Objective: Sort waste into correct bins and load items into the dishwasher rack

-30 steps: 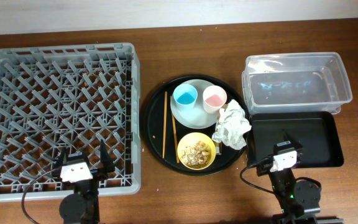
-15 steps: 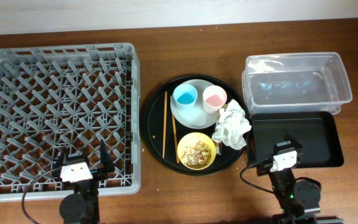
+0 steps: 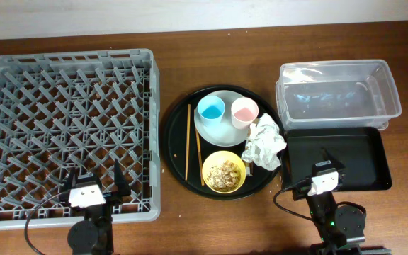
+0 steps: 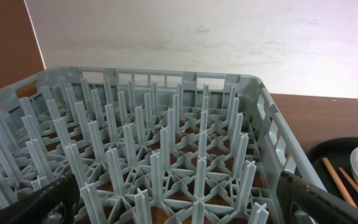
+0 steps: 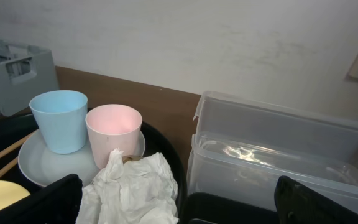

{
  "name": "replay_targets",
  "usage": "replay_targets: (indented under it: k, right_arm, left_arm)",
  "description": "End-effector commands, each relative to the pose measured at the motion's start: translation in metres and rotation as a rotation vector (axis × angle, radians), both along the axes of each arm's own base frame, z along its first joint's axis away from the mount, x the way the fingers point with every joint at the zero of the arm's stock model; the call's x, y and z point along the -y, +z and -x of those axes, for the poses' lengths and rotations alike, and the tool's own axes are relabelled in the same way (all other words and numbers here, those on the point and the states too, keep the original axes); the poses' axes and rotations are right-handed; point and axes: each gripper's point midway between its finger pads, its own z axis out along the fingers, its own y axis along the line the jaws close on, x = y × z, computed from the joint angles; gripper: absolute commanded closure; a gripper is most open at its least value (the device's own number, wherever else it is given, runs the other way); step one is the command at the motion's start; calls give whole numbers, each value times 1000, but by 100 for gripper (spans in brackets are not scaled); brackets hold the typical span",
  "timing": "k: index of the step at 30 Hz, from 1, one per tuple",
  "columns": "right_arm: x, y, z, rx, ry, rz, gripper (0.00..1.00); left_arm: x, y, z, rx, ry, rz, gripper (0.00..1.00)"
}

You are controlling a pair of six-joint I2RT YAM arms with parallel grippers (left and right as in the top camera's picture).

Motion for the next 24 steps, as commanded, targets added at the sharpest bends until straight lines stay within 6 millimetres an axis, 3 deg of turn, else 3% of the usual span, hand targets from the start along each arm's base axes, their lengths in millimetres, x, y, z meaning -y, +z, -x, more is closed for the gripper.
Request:
replay_targets:
  k: [1, 13, 15, 17, 19, 21, 24]
  right_arm:
    - [-3, -3, 0, -6, 14, 3, 1]
    - [-3, -3, 0, -6, 14, 3, 1]
    - [-3, -3, 0, -6, 14, 3, 1]
    - [-3, -3, 0, -6, 14, 3, 1]
    - [-3, -3, 0, -6, 14, 3, 1]
    - [-3, -3, 0, -6, 14, 3, 1]
    - [-3, -3, 0, -6, 14, 3, 1]
  left_arm:
    - [0, -2, 0, -8, -1, -15, 1]
    - [0, -2, 0, -7, 2, -16, 1]
    - [4, 18, -1, 76, -24, -17, 1]
    - [39, 46, -1, 188, -223, -18, 1]
    - [85, 52, 10, 218, -502, -35, 0]
    - [92, 46, 12, 194, -546, -29, 1]
    - [110, 71, 25, 304, -658, -70, 1]
